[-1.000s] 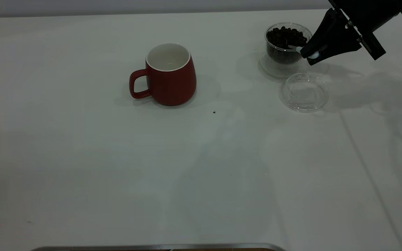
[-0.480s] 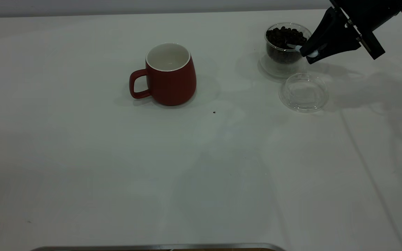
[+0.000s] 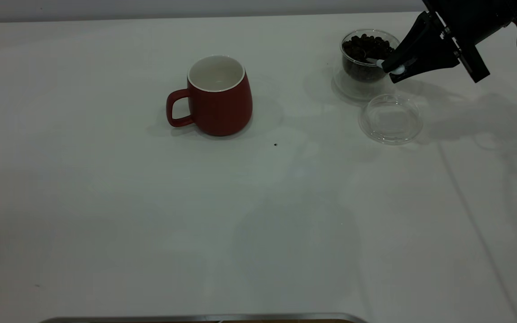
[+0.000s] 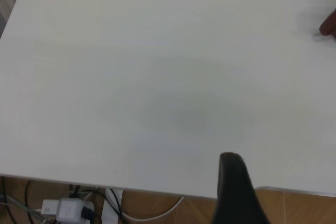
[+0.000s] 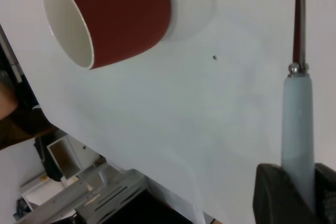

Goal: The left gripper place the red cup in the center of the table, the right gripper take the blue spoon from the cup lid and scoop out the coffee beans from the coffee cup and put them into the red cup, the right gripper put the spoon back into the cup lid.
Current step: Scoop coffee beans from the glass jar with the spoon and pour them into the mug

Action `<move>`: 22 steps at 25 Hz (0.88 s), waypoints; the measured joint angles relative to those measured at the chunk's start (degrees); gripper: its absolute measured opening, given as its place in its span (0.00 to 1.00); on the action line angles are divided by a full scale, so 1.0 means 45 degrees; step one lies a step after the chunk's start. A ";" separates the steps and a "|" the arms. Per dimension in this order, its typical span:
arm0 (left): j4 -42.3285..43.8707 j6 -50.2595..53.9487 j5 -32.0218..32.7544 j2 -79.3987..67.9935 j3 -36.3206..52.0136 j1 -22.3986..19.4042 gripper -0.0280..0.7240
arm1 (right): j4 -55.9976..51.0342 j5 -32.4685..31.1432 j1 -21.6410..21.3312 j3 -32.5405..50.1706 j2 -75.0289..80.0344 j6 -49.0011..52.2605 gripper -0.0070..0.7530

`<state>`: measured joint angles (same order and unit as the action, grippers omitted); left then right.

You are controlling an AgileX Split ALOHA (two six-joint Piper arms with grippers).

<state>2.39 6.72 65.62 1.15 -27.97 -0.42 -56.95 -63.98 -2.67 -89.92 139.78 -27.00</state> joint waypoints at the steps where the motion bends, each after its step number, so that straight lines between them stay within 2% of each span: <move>1: 0.0000 0.0000 0.0000 0.0000 0.0000 0.0000 0.73 | -0.0074 -0.0010 0.0000 0.0000 0.0010 -0.0025 0.16; 22: 0.0000 0.0000 0.0000 0.0000 0.0000 0.0000 0.73 | -0.0782 -0.0495 -0.0359 0.0000 0.0114 -0.0489 0.16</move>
<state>2.39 6.72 65.62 1.15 -27.97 -0.42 -60.47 -66.21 -4.28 -89.92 140.29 -29.20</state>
